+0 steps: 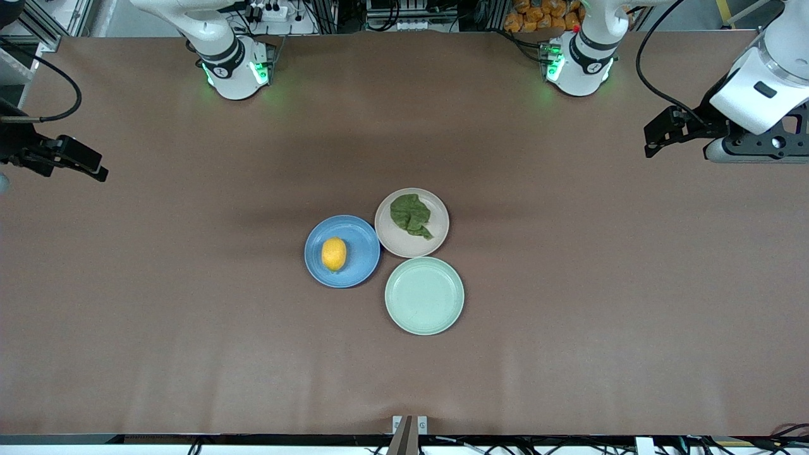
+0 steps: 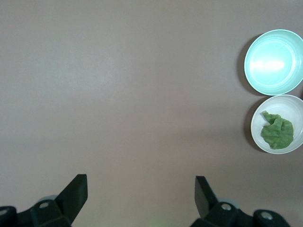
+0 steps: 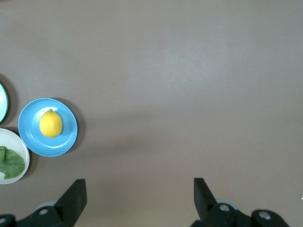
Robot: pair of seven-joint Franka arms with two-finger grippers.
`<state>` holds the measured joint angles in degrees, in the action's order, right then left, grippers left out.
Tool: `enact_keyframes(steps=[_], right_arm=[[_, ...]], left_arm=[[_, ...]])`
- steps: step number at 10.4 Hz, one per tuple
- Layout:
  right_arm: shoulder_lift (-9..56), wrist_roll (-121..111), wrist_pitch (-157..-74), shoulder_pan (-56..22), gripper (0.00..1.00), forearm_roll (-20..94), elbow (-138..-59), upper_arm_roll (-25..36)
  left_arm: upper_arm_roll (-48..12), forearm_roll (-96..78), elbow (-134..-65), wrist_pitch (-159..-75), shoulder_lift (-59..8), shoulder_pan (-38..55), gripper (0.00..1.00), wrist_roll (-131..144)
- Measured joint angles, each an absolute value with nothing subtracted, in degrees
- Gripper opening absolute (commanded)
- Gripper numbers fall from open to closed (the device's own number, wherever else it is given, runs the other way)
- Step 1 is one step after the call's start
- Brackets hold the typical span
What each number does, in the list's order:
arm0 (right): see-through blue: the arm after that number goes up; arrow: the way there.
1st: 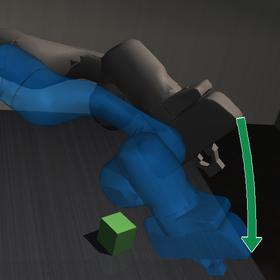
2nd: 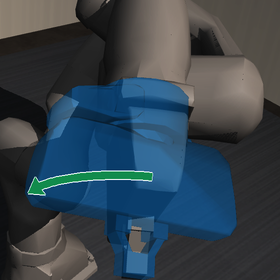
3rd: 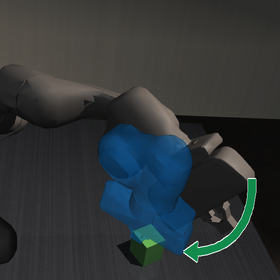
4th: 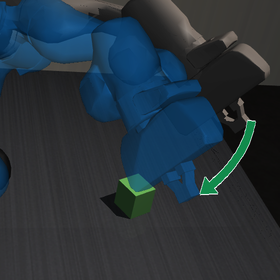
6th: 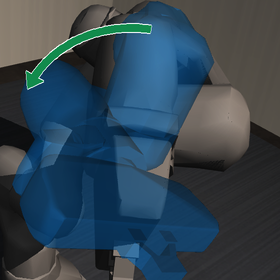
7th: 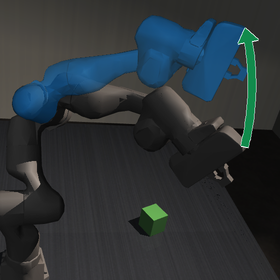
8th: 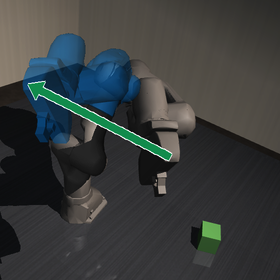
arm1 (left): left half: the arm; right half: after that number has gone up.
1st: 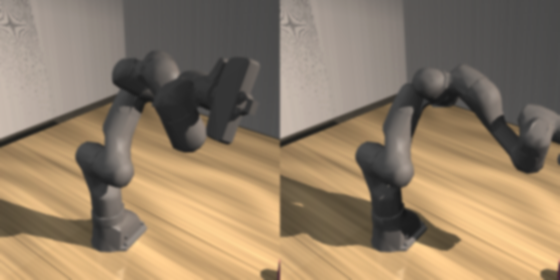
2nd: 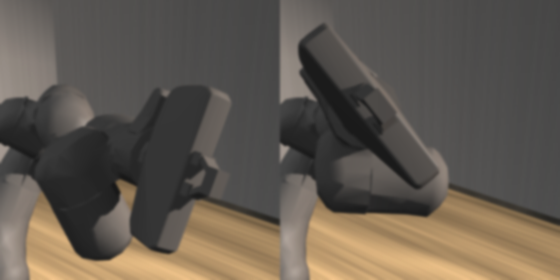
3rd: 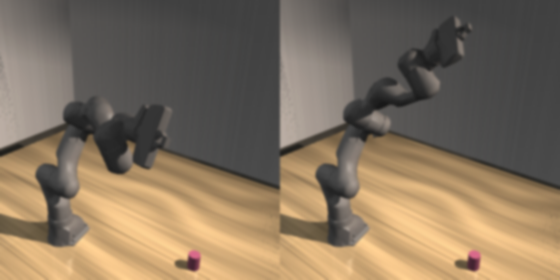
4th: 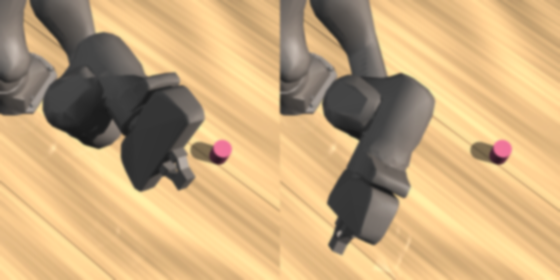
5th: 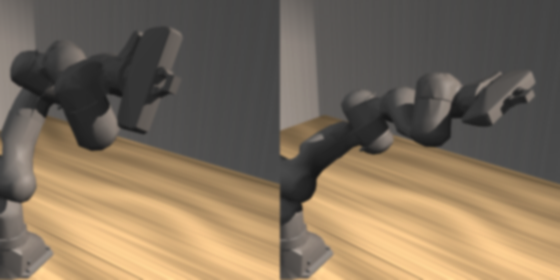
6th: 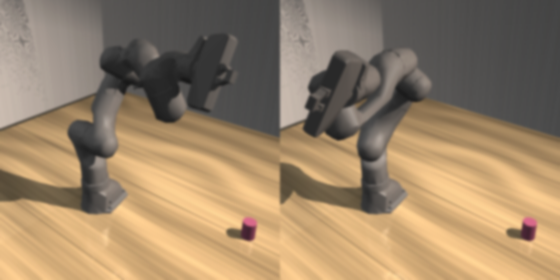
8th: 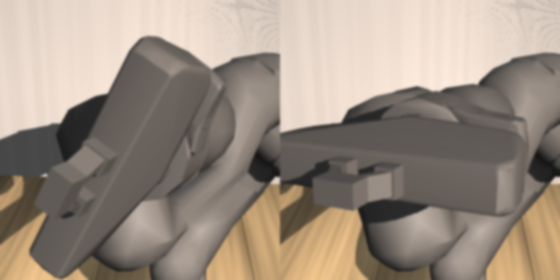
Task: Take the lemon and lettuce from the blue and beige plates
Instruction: 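Move the left gripper from rest toward the beige plate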
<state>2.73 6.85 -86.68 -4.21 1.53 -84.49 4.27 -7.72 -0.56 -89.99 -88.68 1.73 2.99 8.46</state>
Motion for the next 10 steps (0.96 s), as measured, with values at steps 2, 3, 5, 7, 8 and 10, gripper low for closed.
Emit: enact_keyframes(steps=[2, 3, 5, 7, 8, 10], right_arm=[[2.7, 6.8, -86.7, -4.2, 1.00, 1.5, -84.5, 4.3], [2.7, 6.8, -86.7, -4.2, 1.00, 1.5, -84.5, 4.3], [2.7, 6.8, -86.7, -4.2, 1.00, 1.5, -84.5, 4.3], [2.7, 6.8, -86.6, -4.2, 1.00, 1.5, -84.5, 4.3], [2.7, 6.8, -86.6, -4.2, 1.00, 1.5, -84.5, 4.3], [2.8, 6.8, -86.5, -4.2, 1.00, 1.5, -84.5, 4.3]], left_arm=[[-7.8, -0.4, -90.0, -88.7, 1.7, 3.1, 1.00, 8.4], [-7.9, -0.3, -90.0, -88.7, 1.7, 3.1, 1.00, 8.4], [-8.0, -0.3, -90.0, -88.7, 1.4, 3.3, 1.00, 8.4], [-8.1, -0.3, -90.0, -88.7, -0.1, 4.3, 1.00, 8.4], [-8.2, -0.2, -90.1, -88.7, -1.2, 5.3, 1.00, 8.4], [-8.7, 0.0, -90.1, -89.0, -3.2, 6.1, 1.00, 9.6]])
